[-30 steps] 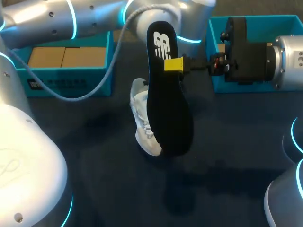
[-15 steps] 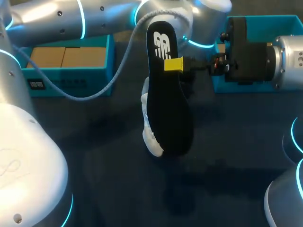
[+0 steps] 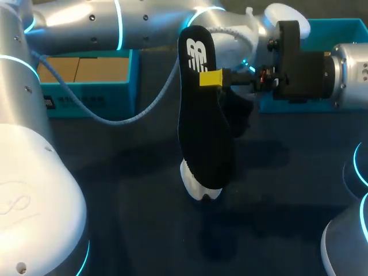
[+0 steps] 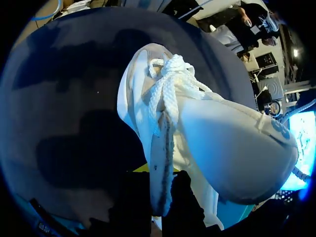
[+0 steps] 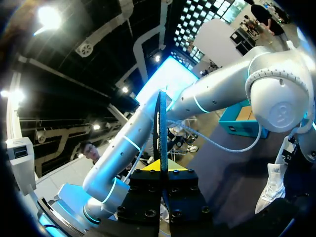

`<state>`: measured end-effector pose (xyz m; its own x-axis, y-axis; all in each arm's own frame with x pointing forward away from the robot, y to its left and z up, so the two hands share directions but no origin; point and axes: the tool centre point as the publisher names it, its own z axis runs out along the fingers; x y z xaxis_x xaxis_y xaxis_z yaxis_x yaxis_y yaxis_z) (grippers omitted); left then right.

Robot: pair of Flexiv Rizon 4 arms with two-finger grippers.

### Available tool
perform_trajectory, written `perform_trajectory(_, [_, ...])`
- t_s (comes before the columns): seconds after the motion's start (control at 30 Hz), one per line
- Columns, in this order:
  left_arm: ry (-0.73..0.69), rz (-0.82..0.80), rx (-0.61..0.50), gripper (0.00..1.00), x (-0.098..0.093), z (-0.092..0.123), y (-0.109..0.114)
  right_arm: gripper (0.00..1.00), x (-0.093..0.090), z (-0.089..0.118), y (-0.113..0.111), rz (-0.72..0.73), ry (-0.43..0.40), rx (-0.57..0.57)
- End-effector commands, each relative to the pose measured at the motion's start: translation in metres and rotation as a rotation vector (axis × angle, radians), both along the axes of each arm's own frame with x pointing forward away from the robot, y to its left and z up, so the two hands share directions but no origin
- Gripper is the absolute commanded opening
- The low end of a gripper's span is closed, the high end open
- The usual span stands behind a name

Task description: Take the shoe out of the shoebox, open the shoe tongue, remove and reinsert the insole, then place the shoe into the shoebox

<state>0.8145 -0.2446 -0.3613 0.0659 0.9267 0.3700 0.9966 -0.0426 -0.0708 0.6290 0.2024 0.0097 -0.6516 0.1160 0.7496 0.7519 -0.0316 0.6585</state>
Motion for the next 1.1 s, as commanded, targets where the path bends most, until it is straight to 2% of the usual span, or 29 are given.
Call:
perform_trajectory(0.03, [-0.003, 0.004, 0.009, 0.0, -0.004, 0.0, 0.001, 0.0, -0.001, 0.0, 0.002, -0.004, 0.003, -0.004])
perform_trajectory(0.23, [0.003, 0.017, 0.008, 0.0, -0.009, 0.0, 0.009, 0.0, -0.001, 0.0, 0.002, -0.004, 0.003, -0.004])
perform_trajectory(0.43, [0.016, 0.022, 0.033, 0.0, -0.013, -0.008, 0.016, 0.0, -0.001, 0.0, 0.002, -0.004, 0.003, -0.004])
perform_trajectory(1.03, [0.045, 0.033, 0.058, 0.0, -0.012, -0.032, 0.014, 0.0, -0.001, 0.0, 0.002, -0.004, 0.003, -0.004])
perform_trajectory(1.07, [0.046, 0.032, 0.06, 0.06, -0.012, -0.033, 0.013, 0.0, -0.001, 0.0, 0.002, -0.004, 0.003, -0.004])
perform_trajectory(1.1, [0.047, 0.03, 0.063, 0.28, -0.012, -0.033, 0.013, 0.0, -0.001, 0.0, 0.002, -0.004, 0.003, -0.004])
